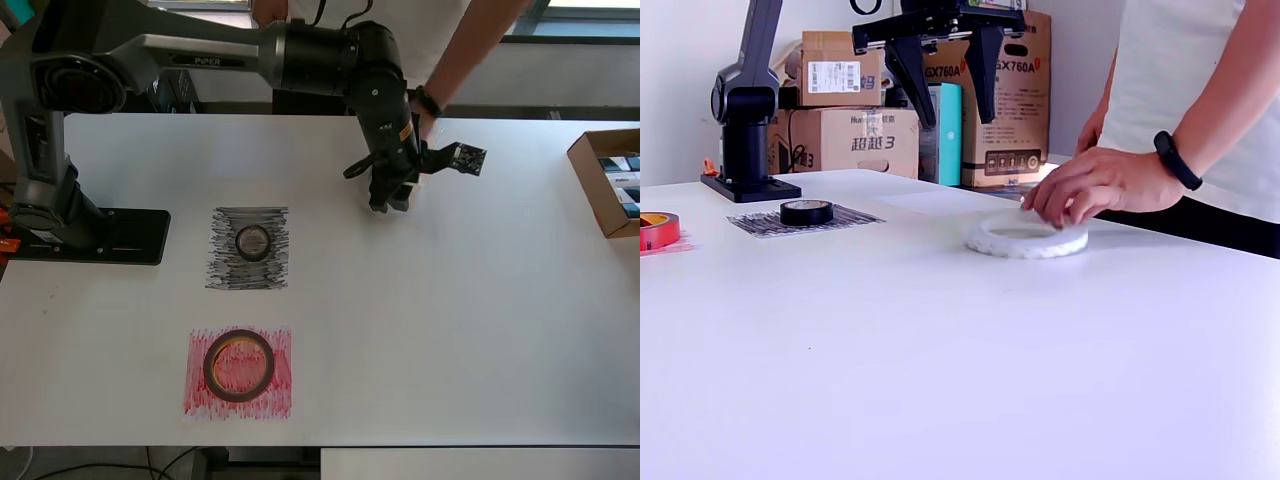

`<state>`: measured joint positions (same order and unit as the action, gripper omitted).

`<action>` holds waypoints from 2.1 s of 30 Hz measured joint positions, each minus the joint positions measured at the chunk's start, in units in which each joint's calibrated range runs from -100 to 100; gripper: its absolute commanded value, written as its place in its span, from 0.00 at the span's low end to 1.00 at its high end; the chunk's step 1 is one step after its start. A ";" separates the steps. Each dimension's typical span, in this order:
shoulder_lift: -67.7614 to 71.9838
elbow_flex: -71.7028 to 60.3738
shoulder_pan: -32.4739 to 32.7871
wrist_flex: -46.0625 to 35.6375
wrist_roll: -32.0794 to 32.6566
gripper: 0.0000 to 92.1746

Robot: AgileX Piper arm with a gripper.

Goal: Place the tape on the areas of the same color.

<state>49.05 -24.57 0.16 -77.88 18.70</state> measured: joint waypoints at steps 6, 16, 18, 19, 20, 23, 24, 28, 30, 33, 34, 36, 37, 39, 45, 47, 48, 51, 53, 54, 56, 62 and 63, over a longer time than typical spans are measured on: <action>1.94 -0.11 -0.74 -0.15 0.00 0.63; 3.01 -0.16 -0.65 -0.15 0.11 0.63; 3.01 -0.16 -0.65 -0.15 0.11 0.63; 3.01 -0.16 -0.65 -0.15 0.11 0.63; 3.01 -0.16 -0.65 -0.15 0.11 0.63; 3.01 -0.16 -0.65 -0.15 -0.21 0.63; 3.01 -0.16 -0.65 -0.15 -0.45 0.63; 2.23 -0.16 -0.55 -0.15 -0.71 0.63; 1.64 0.20 -0.12 0.00 -0.80 0.63; 1.62 0.90 1.01 -0.18 -0.80 0.63; 1.76 0.95 1.38 -0.18 -0.82 0.63; 1.76 0.95 1.99 -0.18 -0.91 0.63; 1.76 0.95 2.49 -0.18 -1.13 0.63; 1.76 0.95 3.53 -0.18 -1.85 0.63; 1.76 0.95 5.52 -0.18 -5.44 0.63; 1.76 1.06 6.00 -0.02 -6.51 0.63; 1.42 1.35 6.42 -0.02 -7.21 0.63; -0.59 3.22 7.02 -0.02 -9.38 0.63; -2.62 5.22 7.32 -0.02 -10.63 0.63; -3.93 6.48 7.57 -0.02 -11.34 0.63; -6.95 9.13 8.38 -0.02 -12.45 0.63; -17.65 20.05 10.17 -0.19 -13.19 0.63; -19.45 21.95 10.50 -0.19 -13.54 0.63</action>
<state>29.60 -2.62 10.66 -78.07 5.16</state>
